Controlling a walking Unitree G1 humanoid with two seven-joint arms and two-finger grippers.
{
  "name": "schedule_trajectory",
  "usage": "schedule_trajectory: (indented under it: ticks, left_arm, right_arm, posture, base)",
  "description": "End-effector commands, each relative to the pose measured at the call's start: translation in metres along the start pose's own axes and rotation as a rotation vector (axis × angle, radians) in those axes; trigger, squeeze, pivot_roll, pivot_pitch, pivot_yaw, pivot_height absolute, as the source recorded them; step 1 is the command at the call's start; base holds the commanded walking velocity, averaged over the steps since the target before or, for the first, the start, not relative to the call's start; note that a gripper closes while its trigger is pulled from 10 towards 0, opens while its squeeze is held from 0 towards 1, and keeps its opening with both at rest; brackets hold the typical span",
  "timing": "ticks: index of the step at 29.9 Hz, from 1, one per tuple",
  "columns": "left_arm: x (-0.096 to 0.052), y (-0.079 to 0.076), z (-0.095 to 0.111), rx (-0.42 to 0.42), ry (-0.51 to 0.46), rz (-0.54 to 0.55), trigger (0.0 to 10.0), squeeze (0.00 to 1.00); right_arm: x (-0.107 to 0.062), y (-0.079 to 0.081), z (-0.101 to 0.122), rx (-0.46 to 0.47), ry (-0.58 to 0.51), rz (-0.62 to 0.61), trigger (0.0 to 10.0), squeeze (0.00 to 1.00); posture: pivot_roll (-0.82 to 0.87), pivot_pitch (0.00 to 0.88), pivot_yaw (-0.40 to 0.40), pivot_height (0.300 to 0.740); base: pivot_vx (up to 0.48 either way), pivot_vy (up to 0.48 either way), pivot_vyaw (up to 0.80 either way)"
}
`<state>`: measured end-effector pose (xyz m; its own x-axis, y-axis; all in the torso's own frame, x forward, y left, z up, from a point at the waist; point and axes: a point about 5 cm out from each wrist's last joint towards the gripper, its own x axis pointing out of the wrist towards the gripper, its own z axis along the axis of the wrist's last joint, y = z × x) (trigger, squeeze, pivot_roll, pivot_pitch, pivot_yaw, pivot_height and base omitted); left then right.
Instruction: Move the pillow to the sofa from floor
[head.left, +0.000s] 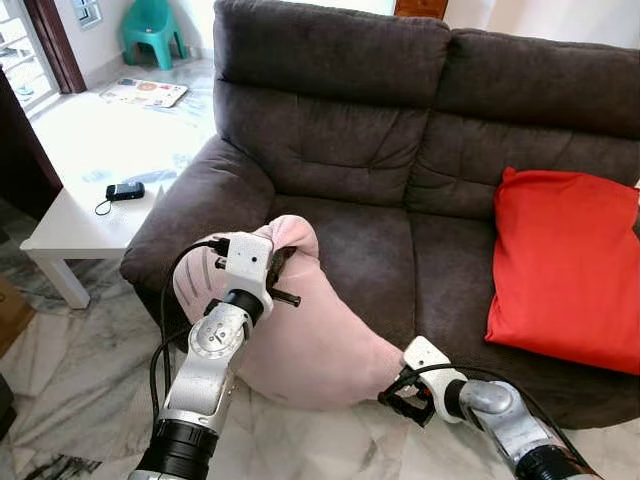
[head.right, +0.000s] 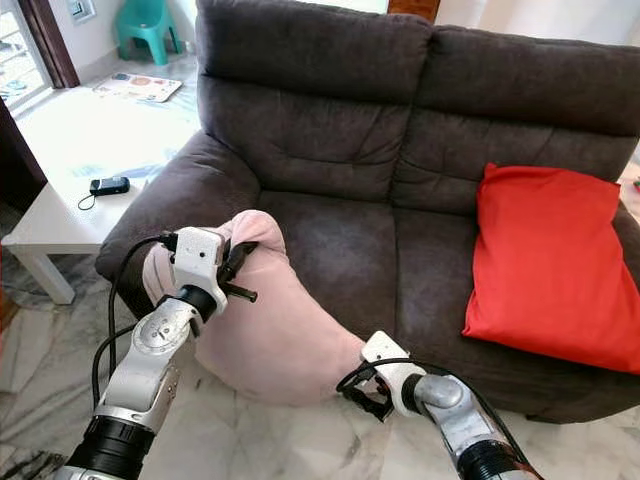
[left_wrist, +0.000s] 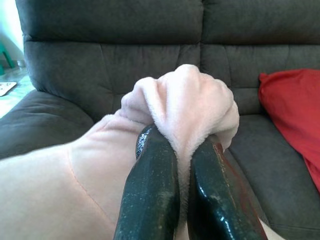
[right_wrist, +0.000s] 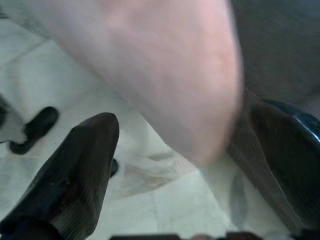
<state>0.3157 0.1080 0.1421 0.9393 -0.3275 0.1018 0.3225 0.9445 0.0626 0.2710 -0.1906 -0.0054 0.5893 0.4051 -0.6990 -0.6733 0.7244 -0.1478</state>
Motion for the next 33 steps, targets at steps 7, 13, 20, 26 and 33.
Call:
schedule_trajectory:
  ticks: [7,13,20,26,33]
  left_arm:
    - [0.007,-0.004,0.030,0.004,-0.126,-0.024,10.0,0.00]
    - [0.007,-0.004,0.031,0.002,-0.129,-0.025,10.0,0.00]
    - [0.007,-0.004,0.031,0.000,-0.130,-0.027,10.0,0.00]
    - [0.007,-0.002,0.032,-0.008,-0.132,-0.021,10.0,0.00]
    - [0.007,-0.002,0.032,-0.010,-0.129,-0.027,10.0,0.00]
  right_arm:
    - [-0.001,-0.009,0.002,0.007,-0.010,-0.062,10.0,1.00]
    - [0.002,0.005,-0.010,-0.012,0.036,0.011,10.0,1.00]
    - [0.002,-0.001,-0.016,-0.012,0.078,-0.074,10.0,1.00]
    - [-0.001,-0.015,-0.016,-0.054,0.113,-0.253,10.0,1.00]
    - [0.004,-0.006,-0.019,0.010,0.106,-0.218,10.0,0.00]
  posture:
    - [0.08,0.000,-0.088,0.740]
    - [0.09,0.000,-0.091,0.740]
    - [0.09,0.000,-0.091,0.740]
    - [0.10,0.000,-0.092,0.740]
    - [0.09,0.000,-0.091,0.740]
  base:
    - [0.000,0.000,0.00]
    - [0.000,0.000,0.00]
    - [0.000,0.000,0.00]
    - [0.000,0.000,0.00]
    - [0.000,0.000,0.00]
